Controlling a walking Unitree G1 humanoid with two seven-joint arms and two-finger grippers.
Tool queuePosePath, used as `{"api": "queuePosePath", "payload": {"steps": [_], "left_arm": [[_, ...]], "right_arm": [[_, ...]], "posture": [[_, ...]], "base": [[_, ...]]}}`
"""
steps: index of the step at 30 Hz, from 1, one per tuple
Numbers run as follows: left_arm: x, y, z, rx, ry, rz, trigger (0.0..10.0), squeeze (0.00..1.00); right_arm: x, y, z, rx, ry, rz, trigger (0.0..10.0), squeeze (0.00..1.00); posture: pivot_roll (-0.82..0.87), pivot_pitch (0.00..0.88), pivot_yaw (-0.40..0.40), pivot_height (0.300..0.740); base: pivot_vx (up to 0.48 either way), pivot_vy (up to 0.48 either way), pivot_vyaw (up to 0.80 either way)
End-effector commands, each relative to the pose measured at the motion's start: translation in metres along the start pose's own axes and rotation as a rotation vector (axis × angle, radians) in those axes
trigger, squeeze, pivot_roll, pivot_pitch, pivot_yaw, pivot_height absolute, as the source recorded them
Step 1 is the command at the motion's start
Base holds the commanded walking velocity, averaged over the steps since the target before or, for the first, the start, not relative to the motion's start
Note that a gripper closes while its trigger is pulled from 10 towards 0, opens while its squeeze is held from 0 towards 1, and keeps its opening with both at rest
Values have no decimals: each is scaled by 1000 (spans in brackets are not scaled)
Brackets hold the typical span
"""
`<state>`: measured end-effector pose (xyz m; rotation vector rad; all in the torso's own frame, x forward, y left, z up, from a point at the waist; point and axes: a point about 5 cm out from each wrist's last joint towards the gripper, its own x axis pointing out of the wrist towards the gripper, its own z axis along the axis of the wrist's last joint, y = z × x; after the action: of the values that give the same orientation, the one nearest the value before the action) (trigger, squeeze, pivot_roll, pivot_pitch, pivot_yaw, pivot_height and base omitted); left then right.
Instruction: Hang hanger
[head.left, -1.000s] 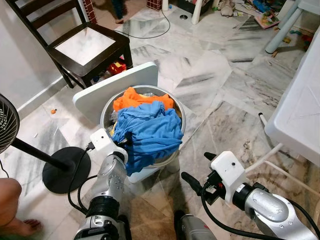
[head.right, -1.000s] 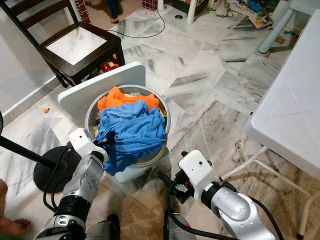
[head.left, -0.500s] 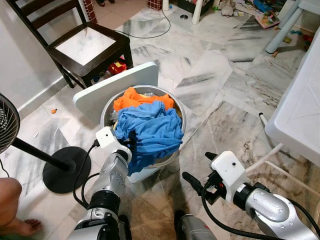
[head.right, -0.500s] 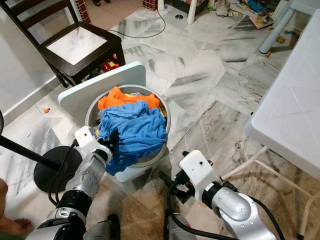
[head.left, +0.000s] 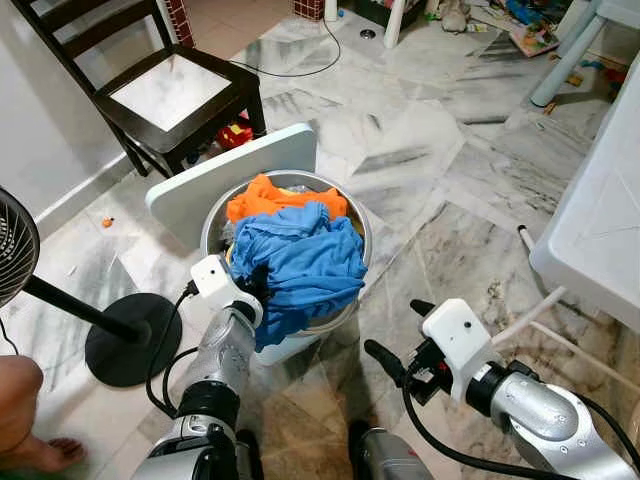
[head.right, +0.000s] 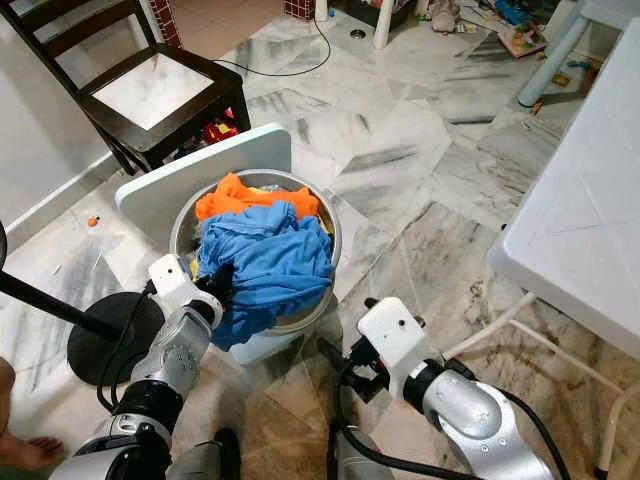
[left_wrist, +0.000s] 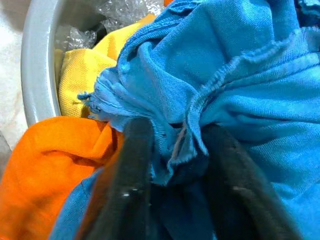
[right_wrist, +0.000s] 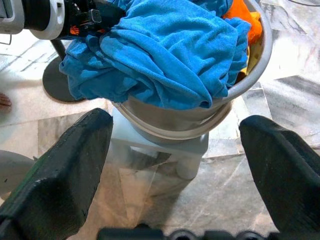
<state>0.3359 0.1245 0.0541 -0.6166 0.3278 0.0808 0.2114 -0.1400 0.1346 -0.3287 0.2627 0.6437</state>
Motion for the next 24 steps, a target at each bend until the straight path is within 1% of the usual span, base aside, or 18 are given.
{"api": "queuePosePath", "payload": {"steps": [1,6,7,11,15,16,17,18,20,22,23,24], "left_arm": [[0,4,-4,-5,13,9,0,0],[0,5,-3,5,11,12,0,0],[0,6,-3,24,20,18,0,0],[1,7,-4,53,30,34,0,0],[0,5,0,99,17,23,0,0],[0,4,3,144,0,9,0,0],[-1,1,10,238,-35,-10,0,0],[-1,1,10,238,-35,-10,0,0],[-2,2,16,299,-54,-11,0,0],[-2,3,18,326,-56,-6,0,0],[-2,5,21,371,-58,-2,0,0],[-2,5,21,371,-58,-2,0,0]], "right_arm": [[1,0,-2,3,5,-4,10000,0],[3,-1,-1,0,-6,-8,10000,0],[4,-2,1,5,-15,-9,10000,0],[6,-1,1,18,-25,-6,10000,0],[9,1,1,20,-31,1,10000,0],[11,1,2,22,-35,0,10000,0],[14,2,3,26,-45,-1,10000,0],[14,2,3,26,-45,-1,10000,0],[17,2,4,30,-56,-1,10000,0],[19,2,5,32,-60,0,10000,0],[21,3,6,33,-64,0,10000,0],[21,3,6,33,-64,0,10000,0]], "posture": [[-260,266,11,740],[-256,256,13,740],[-252,253,14,740],[-241,245,17,740],[-230,239,21,740],[-220,233,24,740],[-213,230,27,740],[-213,230,27,740],[-201,224,31,740],[-199,223,32,740],[-193,216,38,740],[-193,216,38,740]], "base": [[0,0,0],[0,0,0],[0,0,0],[0,0,0],[0,0,0],[0,0,0],[0,0,0],[0,0,0],[0,0,0],[0,0,0],[0,0,0],[0,0,0]]}}
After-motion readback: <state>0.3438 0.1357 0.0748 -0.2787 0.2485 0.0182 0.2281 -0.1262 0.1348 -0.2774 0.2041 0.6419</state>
